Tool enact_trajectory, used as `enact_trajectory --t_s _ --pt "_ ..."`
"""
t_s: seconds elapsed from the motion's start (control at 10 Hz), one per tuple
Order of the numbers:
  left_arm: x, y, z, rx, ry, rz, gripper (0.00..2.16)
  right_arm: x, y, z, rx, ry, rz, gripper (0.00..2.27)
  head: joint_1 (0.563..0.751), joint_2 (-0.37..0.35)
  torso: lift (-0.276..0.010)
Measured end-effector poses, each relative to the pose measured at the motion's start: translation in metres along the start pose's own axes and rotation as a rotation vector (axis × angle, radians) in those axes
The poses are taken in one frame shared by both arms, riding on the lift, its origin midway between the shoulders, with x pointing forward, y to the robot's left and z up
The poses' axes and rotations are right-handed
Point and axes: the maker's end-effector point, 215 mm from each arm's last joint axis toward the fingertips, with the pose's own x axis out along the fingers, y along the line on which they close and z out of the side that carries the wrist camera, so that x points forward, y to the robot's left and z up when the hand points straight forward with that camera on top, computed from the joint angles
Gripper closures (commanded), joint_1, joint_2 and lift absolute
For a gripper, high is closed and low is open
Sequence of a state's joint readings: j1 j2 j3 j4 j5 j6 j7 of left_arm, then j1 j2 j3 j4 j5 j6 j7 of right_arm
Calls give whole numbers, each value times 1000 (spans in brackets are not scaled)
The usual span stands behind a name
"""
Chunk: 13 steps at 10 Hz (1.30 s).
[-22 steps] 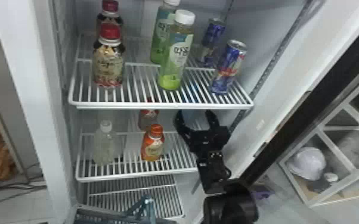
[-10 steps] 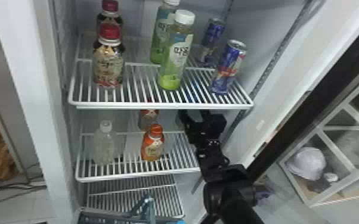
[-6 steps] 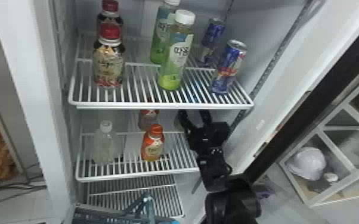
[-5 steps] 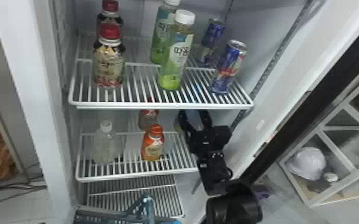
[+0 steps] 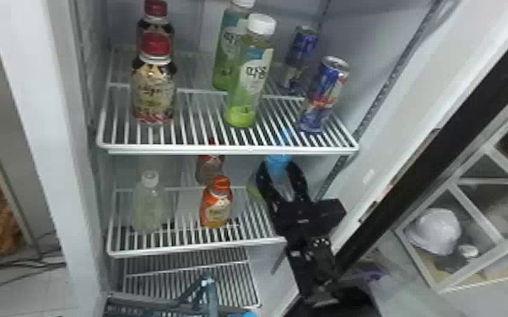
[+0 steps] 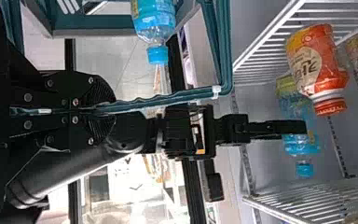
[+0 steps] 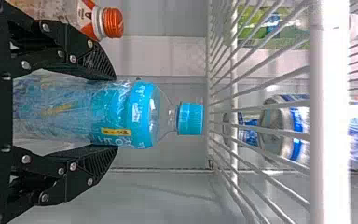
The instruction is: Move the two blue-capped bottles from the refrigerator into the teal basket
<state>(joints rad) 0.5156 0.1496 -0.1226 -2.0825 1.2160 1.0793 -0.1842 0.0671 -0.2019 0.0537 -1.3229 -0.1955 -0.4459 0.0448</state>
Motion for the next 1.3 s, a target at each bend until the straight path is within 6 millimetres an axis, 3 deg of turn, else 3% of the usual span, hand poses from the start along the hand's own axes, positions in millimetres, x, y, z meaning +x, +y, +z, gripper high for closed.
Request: enact_trajectory --t_s 0.5,0.8,1.3 --pt "0 0 0 -1 -2 0 1108 -42 -4 11 3 11 11 605 695 -350 -136" --pt "-1 1 1 -1 -5 1 1108 -81 -5 9 -10 66 37 605 695 -350 -136" --pt "-1 1 1 0 -6 2 1108 -130 15 42 -5 102 111 605 695 -350 -136"
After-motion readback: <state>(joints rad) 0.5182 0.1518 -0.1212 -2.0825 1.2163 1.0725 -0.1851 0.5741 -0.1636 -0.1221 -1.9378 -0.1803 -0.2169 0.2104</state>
